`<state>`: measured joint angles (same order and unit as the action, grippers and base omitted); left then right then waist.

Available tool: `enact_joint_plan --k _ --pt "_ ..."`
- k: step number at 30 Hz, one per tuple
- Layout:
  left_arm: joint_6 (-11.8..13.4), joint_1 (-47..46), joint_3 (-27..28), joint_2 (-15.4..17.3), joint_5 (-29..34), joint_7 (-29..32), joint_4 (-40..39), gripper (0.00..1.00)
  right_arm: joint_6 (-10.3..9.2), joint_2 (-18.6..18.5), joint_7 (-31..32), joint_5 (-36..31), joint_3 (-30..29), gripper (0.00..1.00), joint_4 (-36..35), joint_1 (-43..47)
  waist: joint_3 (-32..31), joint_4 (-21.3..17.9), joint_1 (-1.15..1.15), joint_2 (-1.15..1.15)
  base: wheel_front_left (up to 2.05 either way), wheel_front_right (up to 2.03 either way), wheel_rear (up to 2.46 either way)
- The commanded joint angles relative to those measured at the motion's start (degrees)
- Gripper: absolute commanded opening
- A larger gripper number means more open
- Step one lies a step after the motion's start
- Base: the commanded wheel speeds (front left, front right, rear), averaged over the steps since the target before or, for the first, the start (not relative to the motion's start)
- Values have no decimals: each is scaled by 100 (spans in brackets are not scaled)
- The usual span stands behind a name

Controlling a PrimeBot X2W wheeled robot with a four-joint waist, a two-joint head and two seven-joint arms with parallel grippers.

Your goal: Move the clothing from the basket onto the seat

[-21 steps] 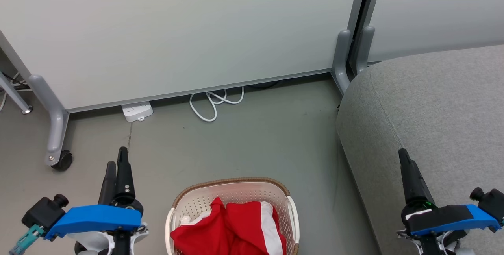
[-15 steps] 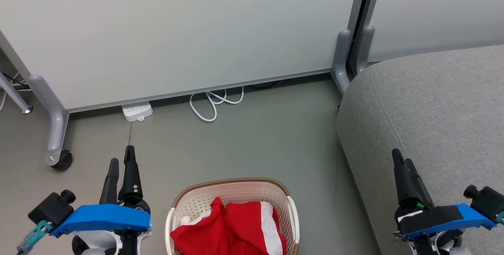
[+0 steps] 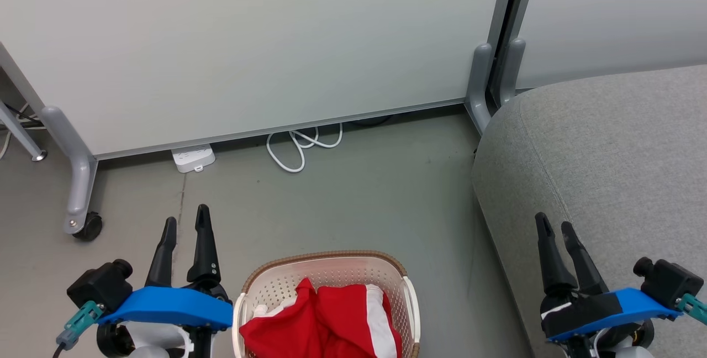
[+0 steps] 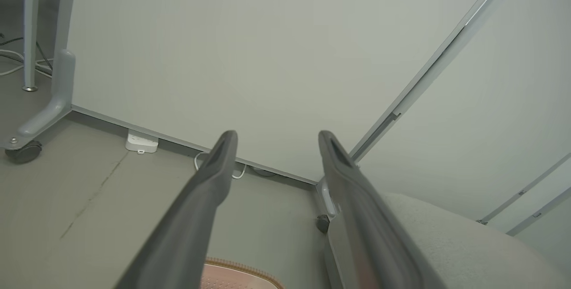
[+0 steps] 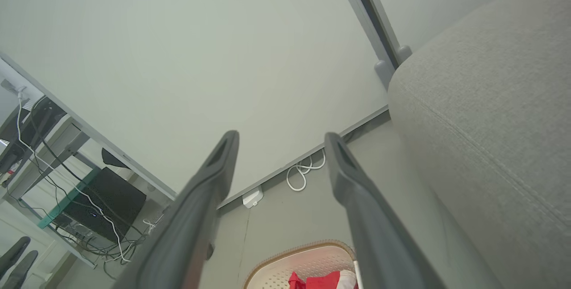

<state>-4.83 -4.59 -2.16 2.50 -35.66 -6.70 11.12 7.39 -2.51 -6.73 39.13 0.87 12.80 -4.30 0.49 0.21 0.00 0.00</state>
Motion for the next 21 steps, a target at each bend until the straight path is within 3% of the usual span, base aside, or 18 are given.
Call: enact_joint_plan --k 1,21 --pt "23 -114 -11 47 170 -58 -42 100 9 -40 -52 -169 15 100 -28 -81 0 3 0 0 0 0 0" --pt "110 -129 -216 83 1417 -358 40 100 11 -46 -353 -1433 103 100 121 -116 8 30 0 0 0 0 0"
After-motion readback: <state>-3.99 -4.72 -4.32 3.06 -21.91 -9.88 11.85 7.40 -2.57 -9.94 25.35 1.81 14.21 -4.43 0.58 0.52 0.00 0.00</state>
